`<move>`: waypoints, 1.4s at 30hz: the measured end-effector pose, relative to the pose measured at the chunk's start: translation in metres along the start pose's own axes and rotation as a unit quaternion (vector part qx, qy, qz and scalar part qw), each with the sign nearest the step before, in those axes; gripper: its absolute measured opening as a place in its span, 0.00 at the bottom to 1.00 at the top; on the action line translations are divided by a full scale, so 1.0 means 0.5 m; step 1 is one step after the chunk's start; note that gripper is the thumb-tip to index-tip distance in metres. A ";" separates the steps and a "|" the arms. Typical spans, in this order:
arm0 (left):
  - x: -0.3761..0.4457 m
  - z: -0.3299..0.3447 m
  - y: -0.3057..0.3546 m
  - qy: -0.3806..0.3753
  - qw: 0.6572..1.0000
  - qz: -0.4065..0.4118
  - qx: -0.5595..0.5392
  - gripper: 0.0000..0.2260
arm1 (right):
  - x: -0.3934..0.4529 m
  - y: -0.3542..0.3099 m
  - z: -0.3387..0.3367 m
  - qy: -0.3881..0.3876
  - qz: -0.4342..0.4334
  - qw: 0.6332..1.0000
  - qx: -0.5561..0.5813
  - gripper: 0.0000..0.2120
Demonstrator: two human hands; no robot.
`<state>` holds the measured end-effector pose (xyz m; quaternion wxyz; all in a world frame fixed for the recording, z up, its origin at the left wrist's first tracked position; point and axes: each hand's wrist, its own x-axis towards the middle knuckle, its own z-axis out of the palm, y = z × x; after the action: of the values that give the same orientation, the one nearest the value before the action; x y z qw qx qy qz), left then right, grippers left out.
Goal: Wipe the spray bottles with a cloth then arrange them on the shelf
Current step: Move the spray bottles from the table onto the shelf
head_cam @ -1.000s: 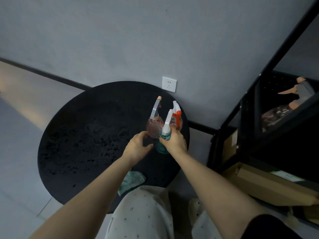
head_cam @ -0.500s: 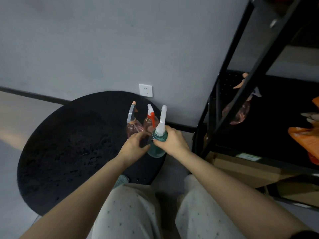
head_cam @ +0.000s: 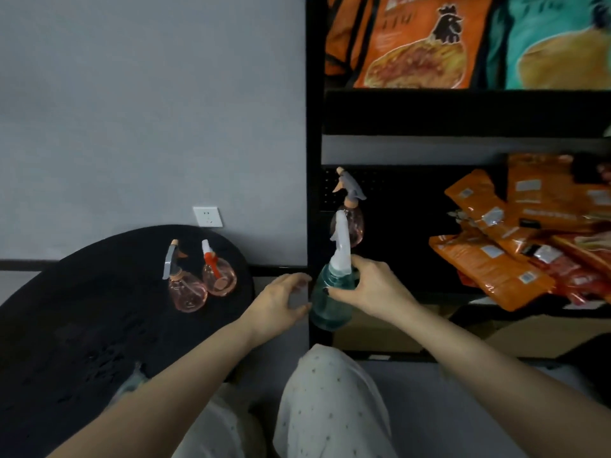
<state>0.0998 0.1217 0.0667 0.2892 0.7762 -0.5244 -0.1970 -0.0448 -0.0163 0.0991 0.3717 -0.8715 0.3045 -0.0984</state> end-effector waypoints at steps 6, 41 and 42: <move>0.108 0.070 0.095 -0.040 0.999 0.006 -0.022 0.25 | 0.033 0.071 -0.104 0.045 0.038 0.998 -0.017 0.22; 0.302 0.092 0.106 -0.030 0.999 0.028 -0.021 0.25 | 0.205 0.198 -0.177 0.125 0.166 0.978 -0.006 0.36; 0.289 0.087 0.106 -0.029 0.999 0.032 -0.022 0.25 | 0.186 0.190 -0.168 0.125 0.150 0.981 -0.018 0.35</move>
<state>0.0897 -0.0378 0.0682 0.2971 0.7465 -0.5527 -0.2214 -0.0479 -0.1730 0.0858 0.3256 -0.8033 0.4776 -0.1436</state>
